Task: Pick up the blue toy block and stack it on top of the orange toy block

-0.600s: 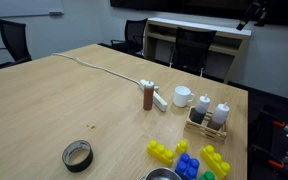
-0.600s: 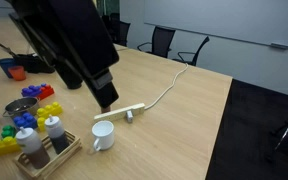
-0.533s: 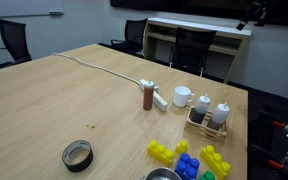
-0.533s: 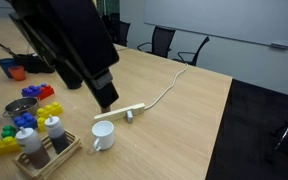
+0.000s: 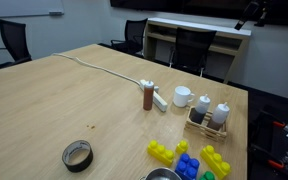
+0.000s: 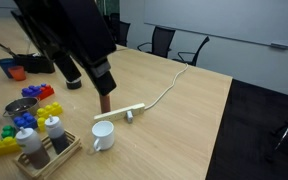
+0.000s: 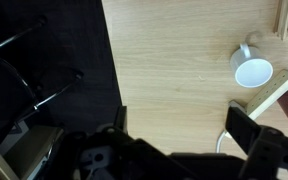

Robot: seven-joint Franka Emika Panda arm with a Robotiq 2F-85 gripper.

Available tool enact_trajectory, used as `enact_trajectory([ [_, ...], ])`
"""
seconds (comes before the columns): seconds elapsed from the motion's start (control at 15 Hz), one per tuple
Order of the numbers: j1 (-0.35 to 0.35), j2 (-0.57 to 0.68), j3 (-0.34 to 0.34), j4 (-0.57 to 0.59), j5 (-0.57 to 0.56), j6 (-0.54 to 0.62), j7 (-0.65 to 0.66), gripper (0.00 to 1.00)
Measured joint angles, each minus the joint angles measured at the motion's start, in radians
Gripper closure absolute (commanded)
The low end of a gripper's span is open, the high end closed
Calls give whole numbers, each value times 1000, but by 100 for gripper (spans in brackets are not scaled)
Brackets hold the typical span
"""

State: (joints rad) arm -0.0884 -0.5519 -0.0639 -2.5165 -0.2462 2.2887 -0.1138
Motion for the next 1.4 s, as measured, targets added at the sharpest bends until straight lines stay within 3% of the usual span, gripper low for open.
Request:
enact_trajectory([
  [0.47, 107, 97, 130, 56, -13, 67, 19, 0],
  [0.67, 124, 131, 190, 58, -95, 141, 32, 0],
  [1.2, 127, 136, 186, 57, -98, 145, 39, 0],
  [1.4, 164, 142, 185, 57, -49, 145, 10, 0],
])
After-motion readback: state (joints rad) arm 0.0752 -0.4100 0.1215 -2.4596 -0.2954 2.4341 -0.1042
